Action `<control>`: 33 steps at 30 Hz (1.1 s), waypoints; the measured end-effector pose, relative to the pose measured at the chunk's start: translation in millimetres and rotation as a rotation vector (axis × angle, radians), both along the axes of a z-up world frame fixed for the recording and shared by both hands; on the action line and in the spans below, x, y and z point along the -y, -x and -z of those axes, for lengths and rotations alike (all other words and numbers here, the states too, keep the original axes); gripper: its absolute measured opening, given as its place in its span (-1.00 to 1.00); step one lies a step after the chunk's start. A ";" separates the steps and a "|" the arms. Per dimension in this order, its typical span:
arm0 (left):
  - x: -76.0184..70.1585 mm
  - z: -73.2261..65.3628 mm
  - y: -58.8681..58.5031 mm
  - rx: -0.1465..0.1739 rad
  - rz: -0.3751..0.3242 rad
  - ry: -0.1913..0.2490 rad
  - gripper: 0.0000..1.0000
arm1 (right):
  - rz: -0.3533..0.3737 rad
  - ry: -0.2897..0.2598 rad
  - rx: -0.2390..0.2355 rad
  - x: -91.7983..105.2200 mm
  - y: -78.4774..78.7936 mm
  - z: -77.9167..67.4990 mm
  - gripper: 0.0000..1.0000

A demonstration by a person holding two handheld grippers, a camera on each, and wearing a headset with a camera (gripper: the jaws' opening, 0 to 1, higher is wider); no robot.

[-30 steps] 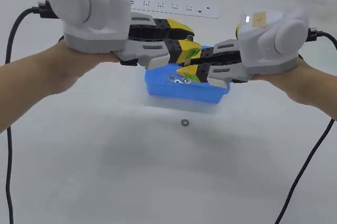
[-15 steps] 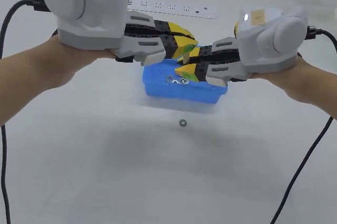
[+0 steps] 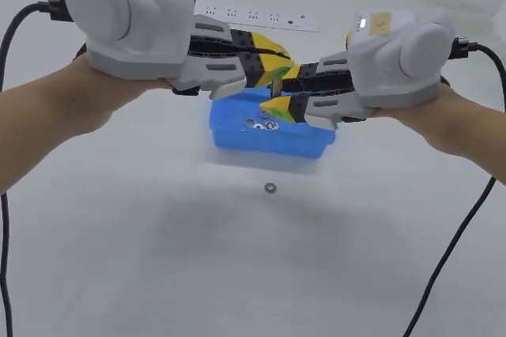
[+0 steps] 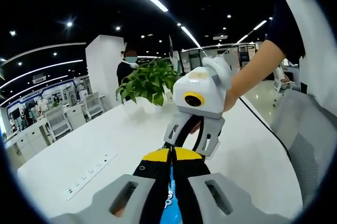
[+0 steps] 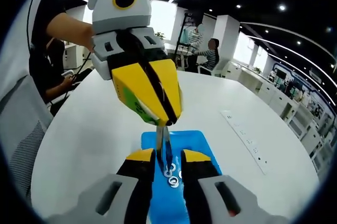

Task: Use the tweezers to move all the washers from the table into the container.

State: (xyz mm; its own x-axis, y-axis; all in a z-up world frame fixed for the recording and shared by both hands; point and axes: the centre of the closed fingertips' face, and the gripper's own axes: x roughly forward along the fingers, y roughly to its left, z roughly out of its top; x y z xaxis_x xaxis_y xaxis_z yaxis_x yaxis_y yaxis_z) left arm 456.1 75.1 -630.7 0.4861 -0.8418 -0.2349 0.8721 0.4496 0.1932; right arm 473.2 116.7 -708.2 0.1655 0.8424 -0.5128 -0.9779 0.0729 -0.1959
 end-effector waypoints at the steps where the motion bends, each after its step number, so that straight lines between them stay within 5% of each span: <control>1: 0.5 0.1 0.2 0.000 0.000 -0.003 -0.92 | 0.012 0.000 -0.004 0.7 -1.0 -0.9 -0.52; 12: -6.4 -9.1 5.4 0.023 -0.009 0.007 -0.92 | 0.075 0.033 -0.008 16.4 5.5 0.8 -0.17; 22: -7.5 -18.0 23.0 0.068 0.013 -0.026 -0.92 | 0.221 -0.063 -0.022 41.3 11.7 -17.1 0.22; 28: -10.2 -13.6 32.9 0.067 0.018 -0.036 -0.92 | 0.246 -0.037 -0.048 63.7 32.3 -3.1 0.47; 33: -11.6 -7.9 42.3 0.040 0.011 0.012 -0.92 | 0.259 -0.018 -0.082 74.9 57.2 13.6 0.61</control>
State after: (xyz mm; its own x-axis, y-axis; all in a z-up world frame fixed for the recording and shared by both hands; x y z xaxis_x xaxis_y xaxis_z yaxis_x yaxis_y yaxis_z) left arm 413.8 86.6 -622.8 0.4852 -0.8500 -0.2050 0.8688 0.4423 0.2226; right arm 416.0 41.8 -721.8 0.3351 0.7867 -0.5184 -0.9388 0.3255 -0.1129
